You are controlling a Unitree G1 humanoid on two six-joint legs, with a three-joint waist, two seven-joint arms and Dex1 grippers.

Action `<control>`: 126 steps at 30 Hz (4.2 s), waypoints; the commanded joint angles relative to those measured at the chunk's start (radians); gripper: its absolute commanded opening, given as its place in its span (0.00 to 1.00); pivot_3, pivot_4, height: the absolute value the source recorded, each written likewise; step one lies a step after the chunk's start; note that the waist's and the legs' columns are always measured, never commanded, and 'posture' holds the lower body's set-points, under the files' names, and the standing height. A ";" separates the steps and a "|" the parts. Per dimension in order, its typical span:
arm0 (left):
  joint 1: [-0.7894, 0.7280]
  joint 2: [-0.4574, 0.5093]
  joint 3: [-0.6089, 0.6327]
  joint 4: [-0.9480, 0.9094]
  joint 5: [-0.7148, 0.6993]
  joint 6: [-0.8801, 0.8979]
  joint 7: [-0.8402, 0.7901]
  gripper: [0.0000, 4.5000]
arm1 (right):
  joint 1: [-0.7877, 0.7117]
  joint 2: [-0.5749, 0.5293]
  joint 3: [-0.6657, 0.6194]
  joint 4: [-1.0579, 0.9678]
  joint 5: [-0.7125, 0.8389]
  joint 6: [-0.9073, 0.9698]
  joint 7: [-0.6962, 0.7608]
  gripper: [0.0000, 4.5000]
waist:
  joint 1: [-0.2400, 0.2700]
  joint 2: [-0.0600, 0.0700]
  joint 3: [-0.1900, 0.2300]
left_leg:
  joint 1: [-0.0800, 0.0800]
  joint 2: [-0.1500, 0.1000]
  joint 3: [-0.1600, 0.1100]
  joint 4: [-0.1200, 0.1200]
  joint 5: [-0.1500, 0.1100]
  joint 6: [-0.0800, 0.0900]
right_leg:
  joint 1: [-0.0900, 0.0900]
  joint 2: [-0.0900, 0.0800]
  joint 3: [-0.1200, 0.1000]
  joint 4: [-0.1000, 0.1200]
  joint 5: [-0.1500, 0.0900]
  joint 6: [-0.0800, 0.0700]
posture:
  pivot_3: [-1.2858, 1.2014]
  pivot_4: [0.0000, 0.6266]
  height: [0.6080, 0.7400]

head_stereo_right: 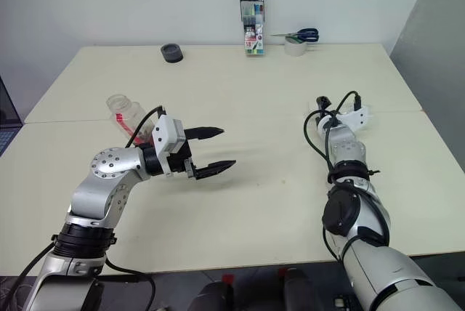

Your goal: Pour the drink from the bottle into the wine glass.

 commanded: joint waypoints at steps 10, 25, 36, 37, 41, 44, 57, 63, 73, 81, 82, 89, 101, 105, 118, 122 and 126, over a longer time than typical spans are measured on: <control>0.005 -0.004 -0.008 -0.026 0.014 -0.029 0.003 1.00 | -0.044 -0.021 0.036 0.057 -0.015 -0.006 0.110 0.07 | 0.000 0.000 0.000 | 0.000 0.000 0.000 -0.001 0.000 0.000 | 0.000 0.000 0.000 0.000 0.000 0.000 | 0.52 0.24 1.00; 0.061 0.000 0.003 -0.057 0.016 -0.016 0.030 1.00 | 0.450 0.000 0.757 -0.483 -0.636 -0.129 0.267 0.04 | 0.005 0.000 -0.003 | 0.002 0.000 -0.003 -0.001 0.002 -0.003 | 0.001 -0.001 -0.001 0.000 0.000 0.000 | 0.52 0.24 1.00; 0.119 0.006 0.050 -0.090 0.008 0.014 0.112 1.00 | 0.472 0.002 0.839 -0.462 -0.749 -0.351 0.313 0.04 | 0.004 0.000 -0.004 | 0.003 0.000 -0.002 -0.002 0.001 -0.002 | 0.001 0.000 -0.001 0.000 0.000 0.000 | 0.52 0.24 1.00; 0.131 0.007 0.062 -0.104 0.001 0.026 0.125 1.00 | 0.476 0.012 0.836 -0.489 -0.721 -0.359 0.352 0.04 | 0.004 0.000 -0.004 | 0.003 0.000 -0.002 -0.002 0.001 -0.002 | 0.001 0.000 -0.001 0.000 0.000 0.000 | 0.52 0.24 1.00; 0.200 0.016 0.133 -0.191 -0.048 0.107 0.173 1.00 | 0.458 0.068 0.876 -0.568 -0.691 -0.356 0.440 0.04 | -0.008 0.000 -0.003 | 0.003 0.002 -0.001 -0.002 0.001 -0.002 | 0.000 0.000 -0.001 0.000 0.000 0.000 | 0.52 0.24 1.00; 0.247 0.032 0.176 -0.250 -0.071 0.151 0.199 1.00 | 0.439 0.125 0.904 -0.577 -0.663 -0.319 0.513 0.04 | -0.012 0.001 -0.003 | 0.004 0.003 -0.001 -0.004 0.001 -0.002 | -0.001 0.000 -0.001 0.000 0.000 0.000 | 0.52 0.24 1.00; 0.328 0.054 0.247 -0.364 -0.100 0.207 0.286 1.00 | 0.350 0.203 0.982 -0.381 -0.712 -0.361 0.631 0.04 | 0.011 0.001 -0.003 | 0.002 0.000 -0.004 -0.003 0.003 -0.006 | 0.000 -0.001 -0.003 -0.001 0.000 0.000 | 0.52 0.24 1.00; 0.355 0.059 0.273 -0.390 -0.115 0.217 0.308 1.00 | 0.352 0.200 0.981 -0.347 -0.718 -0.364 0.651 0.04 | 0.008 0.000 -0.003 | 0.003 0.001 -0.003 -0.003 0.003 -0.006 | 0.000 -0.001 -0.003 0.000 0.000 0.000 | 0.52 0.24 1.00; 0.355 0.050 0.298 -0.394 -0.142 0.219 0.336 1.00 | 0.352 0.201 0.971 -0.373 -0.705 -0.349 0.658 0.64 | 0.007 0.001 -0.003 | 0.003 0.001 -0.003 -0.003 0.003 -0.006 | 0.000 -0.001 -0.003 0.000 0.000 0.000 | 0.52 0.24 1.00; 0.323 0.044 0.287 -0.408 -0.159 0.229 0.358 1.00 | 0.376 0.187 0.971 -0.429 -0.700 -0.324 0.675 0.99 | 0.007 0.000 -0.003 | 0.003 0.001 -0.003 -0.003 0.003 -0.006 | 0.000 -0.001 -0.003 0.000 0.000 0.000 | 0.52 0.24 1.00; 0.320 0.041 0.288 -0.411 -0.164 0.234 0.363 1.00 | 0.383 0.182 0.971 -0.445 -0.698 -0.317 0.680 0.99 | 0.007 0.000 -0.003 | 0.003 0.001 -0.003 -0.003 0.003 -0.006 | 0.000 -0.001 -0.003 0.000 0.000 0.000 | 0.52 0.24 1.00; 0.324 0.036 0.291 -0.441 -0.186 0.257 0.389 1.00 | 0.477 0.126 0.981 -0.645 -0.669 -0.228 0.742 0.99 | 0.007 0.000 -0.003 | 0.002 0.001 -0.004 -0.003 0.003 -0.006 | 0.000 -0.001 -0.003 0.000 0.000 0.000 | 0.52 0.24 1.00; 0.337 -0.005 0.311 -0.459 -0.202 0.262 0.456 1.00 | 0.644 -0.090 1.023 -1.046 -0.658 0.057 0.826 0.99 | 0.016 0.000 -0.003 | 0.002 0.001 -0.004 -0.003 0.003 -0.005 | 0.000 -0.001 -0.003 -0.001 0.000 0.000 | 0.52 0.24 1.00; 0.383 -0.036 0.310 -0.440 -0.140 0.201 0.485 1.00 | 0.708 -0.172 0.996 -1.211 -0.603 0.140 0.848 0.99 | 0.022 0.000 -0.003 | 0.002 0.001 -0.003 -0.003 0.003 -0.005 | 0.000 -0.001 -0.003 -0.002 0.000 0.000 | 0.52 0.24 1.00; 0.519 -0.191 0.312 -0.359 0.068 0.073 0.723 1.00 | 0.778 -0.419 0.890 -1.668 -0.345 0.331 0.937 0.99 | 0.041 -0.001 -0.003 | 0.002 0.001 -0.004 -0.002 0.001 -0.002 | 0.003 -0.001 -0.004 -0.006 0.000 0.000 | 0.52 0.24 1.00; 0.480 -0.175 0.330 -0.290 0.079 0.066 0.731 1.00 | 0.768 -0.411 0.900 -1.687 -0.321 0.384 0.891 0.99 | 0.044 -0.001 -0.003 | 0.002 0.001 -0.004 -0.002 0.001 -0.002 | 0.003 -0.001 -0.004 -0.006 0.000 0.000 | 0.52 0.24 1.00; 0.420 -0.150 0.331 -0.232 0.091 0.055 0.724 1.00 | 0.752 -0.393 0.909 -1.700 -0.307 0.420 0.844 0.99 | 0.055 -0.002 -0.003 | 0.001 0.001 -0.004 -0.002 0.001 -0.002 | 0.003 -0.001 -0.004 -0.006 0.000 0.000 | 0.52 0.24 1.00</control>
